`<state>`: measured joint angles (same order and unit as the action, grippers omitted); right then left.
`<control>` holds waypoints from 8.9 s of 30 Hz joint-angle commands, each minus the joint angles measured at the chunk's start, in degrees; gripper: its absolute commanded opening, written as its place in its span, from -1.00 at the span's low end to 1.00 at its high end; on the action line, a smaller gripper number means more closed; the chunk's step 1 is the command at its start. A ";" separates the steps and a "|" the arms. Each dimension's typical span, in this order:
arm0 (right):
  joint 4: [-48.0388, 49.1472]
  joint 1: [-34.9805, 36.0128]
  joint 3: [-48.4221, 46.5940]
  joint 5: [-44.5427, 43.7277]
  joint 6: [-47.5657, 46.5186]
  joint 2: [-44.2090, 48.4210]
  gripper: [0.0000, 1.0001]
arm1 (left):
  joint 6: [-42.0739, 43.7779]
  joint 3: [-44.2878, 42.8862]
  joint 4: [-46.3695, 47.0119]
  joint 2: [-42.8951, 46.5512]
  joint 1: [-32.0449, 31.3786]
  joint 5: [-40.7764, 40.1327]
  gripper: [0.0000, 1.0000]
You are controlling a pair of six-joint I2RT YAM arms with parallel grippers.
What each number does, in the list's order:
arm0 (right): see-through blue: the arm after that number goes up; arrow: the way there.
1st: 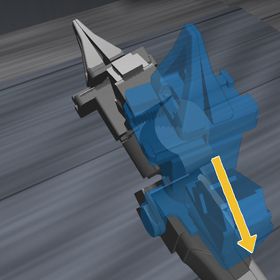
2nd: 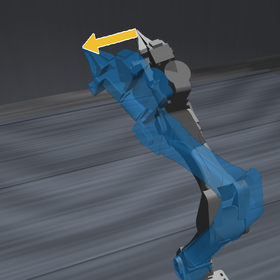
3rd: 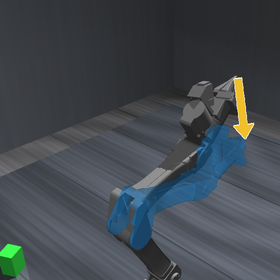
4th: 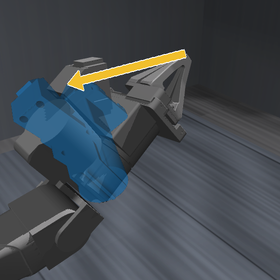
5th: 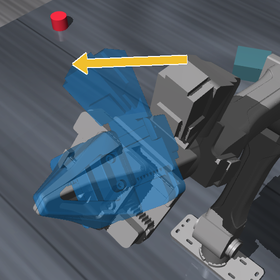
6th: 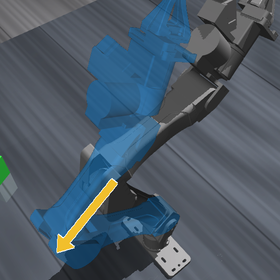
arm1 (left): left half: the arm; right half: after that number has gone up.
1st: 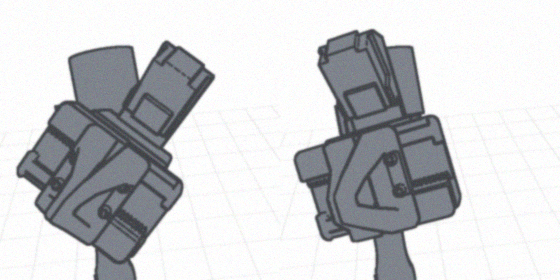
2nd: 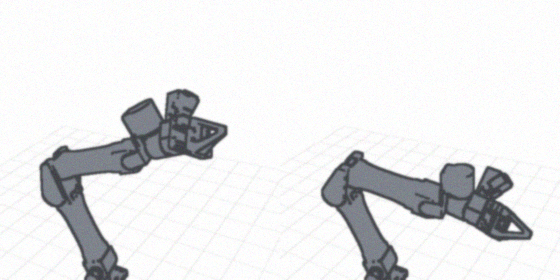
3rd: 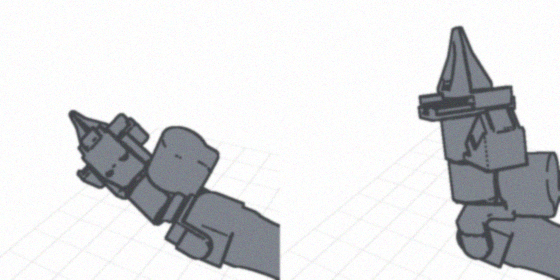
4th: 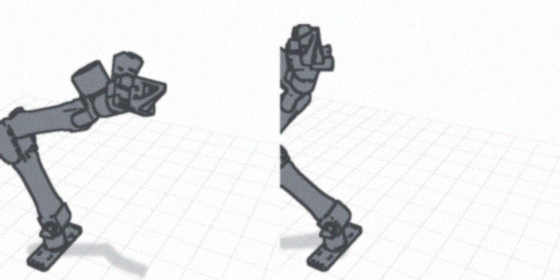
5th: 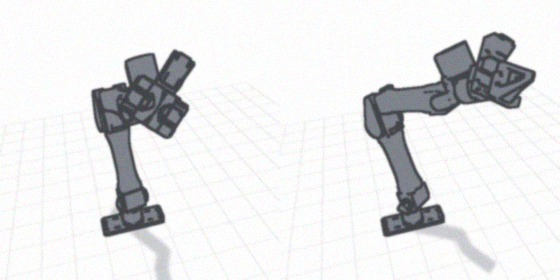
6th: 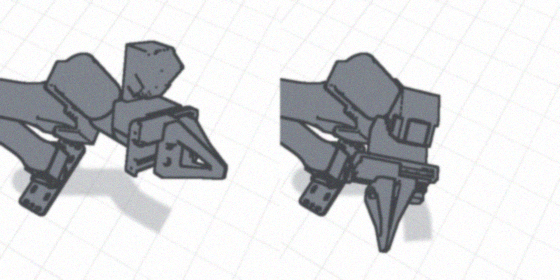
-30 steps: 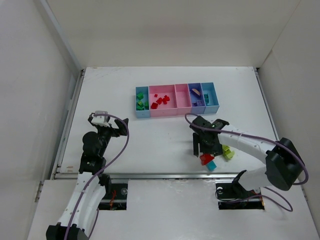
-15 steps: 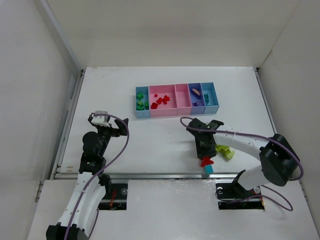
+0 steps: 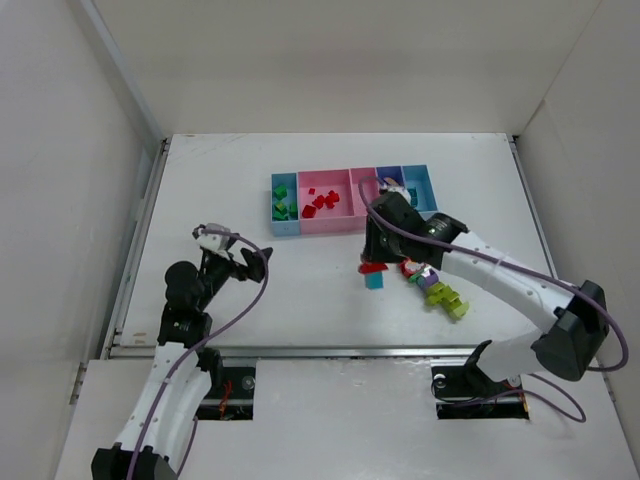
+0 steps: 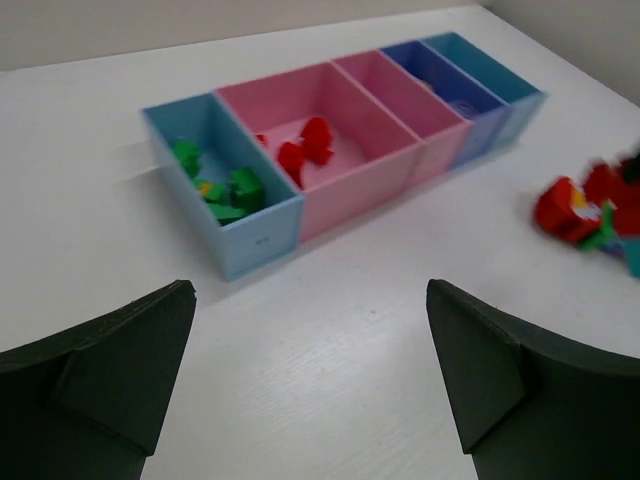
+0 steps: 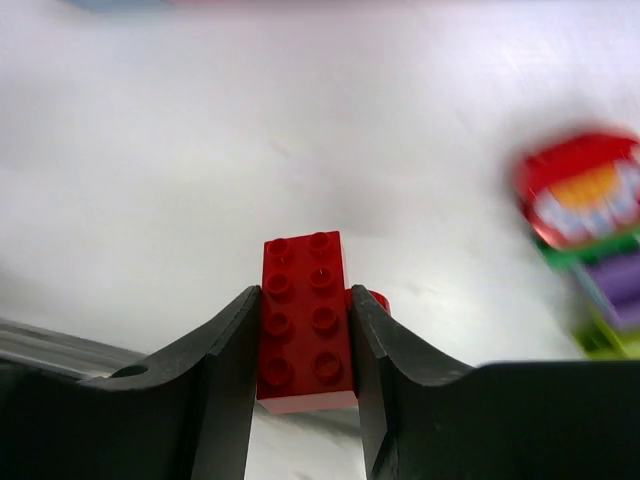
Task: Sort the legos into containers by color
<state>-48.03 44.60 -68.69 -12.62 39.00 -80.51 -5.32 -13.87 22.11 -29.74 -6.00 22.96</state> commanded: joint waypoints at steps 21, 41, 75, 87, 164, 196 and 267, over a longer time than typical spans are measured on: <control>39.42 14.02 -18.94 -16.21 8.81 -13.98 -1.00 | 3.99 -19.35 -6.54 -17.98 -4.64 11.52 1.00; 40.47 14.55 -20.00 -4.34 6.44 -17.31 -1.00 | 7.96 -21.64 -7.17 -19.22 -4.64 21.59 0.66; 39.24 -5.58 -26.94 1.55 -0.95 -27.78 -1.00 | 14.73 -20.58 -19.48 -20.36 -4.02 19.23 -1.00; 39.24 3.02 -25.36 8.84 2.57 -20.04 -1.00 | 10.07 -20.58 -11.92 -22.65 -2.88 19.76 1.00; 30.54 8.31 -17.89 26.50 -36.09 -30.75 0.34 | 15.17 -21.90 -26.67 -9.12 -2.35 -10.55 -0.25; 25.44 11.65 -29.31 17.62 -50.69 -45.09 0.16 | 11.39 -25.33 -31.34 -5.42 -2.35 -18.04 -0.11; 34.58 13.94 -22.63 8.40 -25.12 -22.41 -1.00 | 29.23 -30.16 -30.45 -25.28 -2.35 14.74 0.44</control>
<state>-17.54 57.10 -90.98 -7.29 13.78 -107.42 24.23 -44.60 -9.41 -54.96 -8.32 37.54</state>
